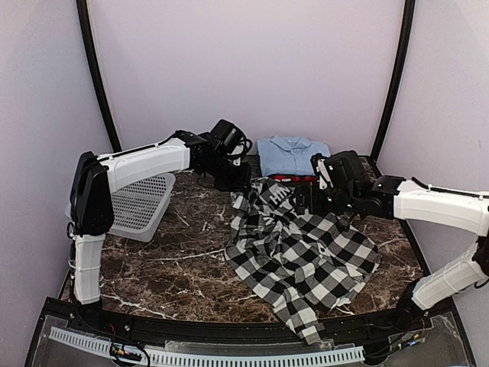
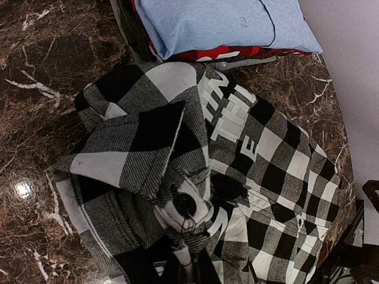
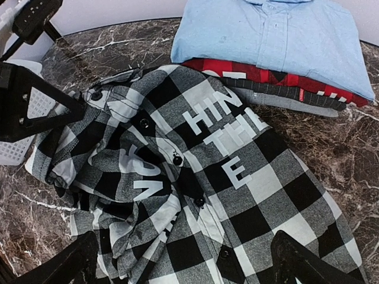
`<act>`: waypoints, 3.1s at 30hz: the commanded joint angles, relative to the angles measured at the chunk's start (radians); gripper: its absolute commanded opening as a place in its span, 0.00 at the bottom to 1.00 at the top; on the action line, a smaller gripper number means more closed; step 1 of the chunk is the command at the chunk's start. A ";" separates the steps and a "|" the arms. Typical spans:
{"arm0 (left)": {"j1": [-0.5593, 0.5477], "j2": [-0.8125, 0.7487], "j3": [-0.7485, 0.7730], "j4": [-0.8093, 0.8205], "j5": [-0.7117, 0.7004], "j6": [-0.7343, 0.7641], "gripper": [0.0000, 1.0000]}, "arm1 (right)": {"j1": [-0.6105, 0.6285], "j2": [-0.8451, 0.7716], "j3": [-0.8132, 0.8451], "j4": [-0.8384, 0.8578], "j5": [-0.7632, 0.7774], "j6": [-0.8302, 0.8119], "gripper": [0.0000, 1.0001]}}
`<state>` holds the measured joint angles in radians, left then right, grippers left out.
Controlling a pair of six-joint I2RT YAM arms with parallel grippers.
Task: Fold and stack the long sleeve shirts
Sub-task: Pass from the left arm to the right, then pick up the crumpled shirt from the center of the board.
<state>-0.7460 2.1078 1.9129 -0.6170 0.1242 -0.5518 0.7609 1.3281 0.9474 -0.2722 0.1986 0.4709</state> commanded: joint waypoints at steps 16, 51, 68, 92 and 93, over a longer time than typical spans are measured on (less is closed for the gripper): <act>0.012 -0.310 -0.240 0.500 0.370 -0.471 0.00 | 0.350 0.275 0.103 0.288 0.204 0.153 0.94; 0.053 -0.452 -0.547 0.432 -0.044 0.041 0.58 | 0.117 0.027 0.353 -0.175 0.403 -0.099 0.00; 0.059 -0.103 -0.518 0.607 -0.044 0.229 0.45 | 0.039 -0.058 0.352 -0.149 0.309 -0.120 0.00; 0.059 0.118 -0.342 0.658 0.085 0.204 0.16 | -0.002 -0.107 0.326 -0.146 0.263 -0.105 0.00; 0.059 0.116 -0.347 0.666 0.089 0.199 0.12 | -0.003 -0.107 0.326 -0.146 0.265 -0.106 0.00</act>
<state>-0.6891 2.2467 1.5734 -0.0002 0.1638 -0.3305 0.7704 1.2507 1.2713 -0.4706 0.4625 0.3565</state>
